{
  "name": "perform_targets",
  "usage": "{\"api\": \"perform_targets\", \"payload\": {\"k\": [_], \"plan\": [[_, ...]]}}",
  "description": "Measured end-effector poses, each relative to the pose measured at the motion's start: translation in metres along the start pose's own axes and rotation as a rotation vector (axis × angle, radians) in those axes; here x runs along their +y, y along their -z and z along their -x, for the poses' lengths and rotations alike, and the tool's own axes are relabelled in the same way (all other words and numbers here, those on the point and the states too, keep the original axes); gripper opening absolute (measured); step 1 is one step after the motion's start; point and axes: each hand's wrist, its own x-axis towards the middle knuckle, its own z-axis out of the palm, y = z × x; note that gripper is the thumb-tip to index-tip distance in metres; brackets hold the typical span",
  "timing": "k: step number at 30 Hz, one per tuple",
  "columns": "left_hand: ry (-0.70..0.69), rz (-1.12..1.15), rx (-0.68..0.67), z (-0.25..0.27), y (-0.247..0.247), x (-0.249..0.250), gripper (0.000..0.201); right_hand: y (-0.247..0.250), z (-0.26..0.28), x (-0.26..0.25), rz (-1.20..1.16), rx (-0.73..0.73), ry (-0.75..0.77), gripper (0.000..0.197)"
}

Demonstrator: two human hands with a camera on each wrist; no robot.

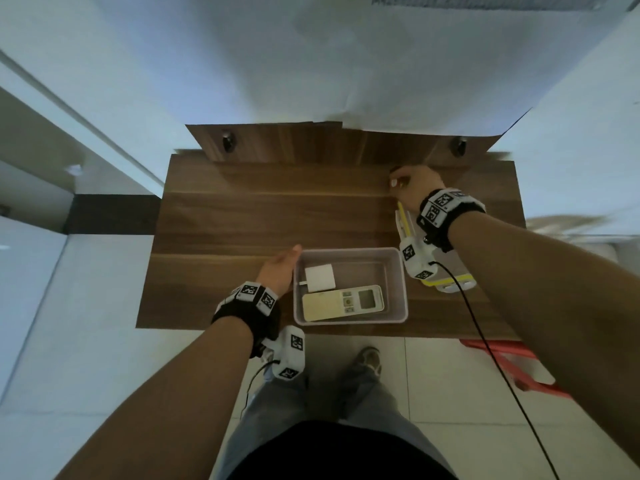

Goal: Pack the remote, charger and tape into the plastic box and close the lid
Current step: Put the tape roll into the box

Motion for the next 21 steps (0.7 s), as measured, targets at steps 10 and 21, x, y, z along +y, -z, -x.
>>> {"api": "perform_targets", "payload": {"k": [10,21], "plan": [[-0.006,-0.011,0.052,0.017,-0.006,0.003,0.065,0.004,0.124,-0.020,-0.811,-0.257,0.050,0.060],[0.027,0.022,0.054,0.019,0.000,-0.001,0.072,-0.077,0.163,-0.008,-0.801,-0.283,-0.321,0.029]]}}
